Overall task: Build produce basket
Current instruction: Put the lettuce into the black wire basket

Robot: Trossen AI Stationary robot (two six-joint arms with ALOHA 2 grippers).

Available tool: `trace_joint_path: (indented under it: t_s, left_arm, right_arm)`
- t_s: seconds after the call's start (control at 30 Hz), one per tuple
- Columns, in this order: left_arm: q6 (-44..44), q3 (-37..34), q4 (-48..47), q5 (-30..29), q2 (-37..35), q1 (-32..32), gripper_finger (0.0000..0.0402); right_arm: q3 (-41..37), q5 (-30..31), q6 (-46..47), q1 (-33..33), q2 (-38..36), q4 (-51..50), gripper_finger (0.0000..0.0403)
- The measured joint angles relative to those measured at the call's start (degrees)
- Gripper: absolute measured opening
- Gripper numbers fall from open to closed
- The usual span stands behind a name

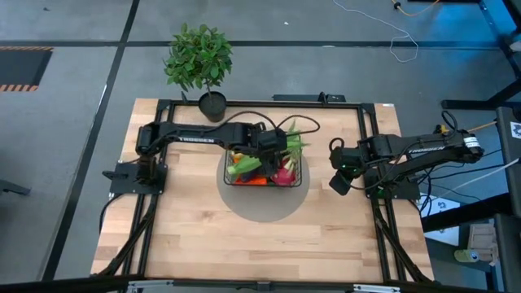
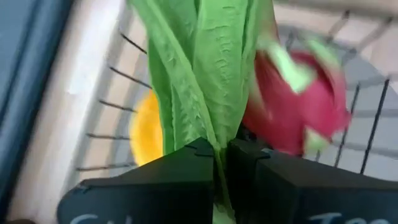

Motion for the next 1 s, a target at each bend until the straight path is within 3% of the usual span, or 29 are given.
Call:
trace_joint_path:
  t_s: [0.23,0.53,0.67,1.0]
  left_arm:
    - [2.8,-0.1,0.0,1.4,2.1,-0.1,0.0011]
    - [-0.5,-0.1,2.1,1.1,3.4,-0.4,0.0110]
    - [-0.5,0.1,2.2,0.9,2.1,-1.0,0.0136]
    - [-1.4,6.3,-8.8,-1.9,1.5,-2.7,0.0160]
  right_arm:
    - [0.0,-0.1,0.0,0.0,0.0,-0.1,0.0051]
    - [0.0,-0.1,0.0,0.0,0.0,-0.1,0.0051]
    - [0.0,-0.1,0.0,0.0,0.0,-0.1,0.0051]
    - [0.0,-0.2,0.2,0.0,0.0,-0.3,0.0051]
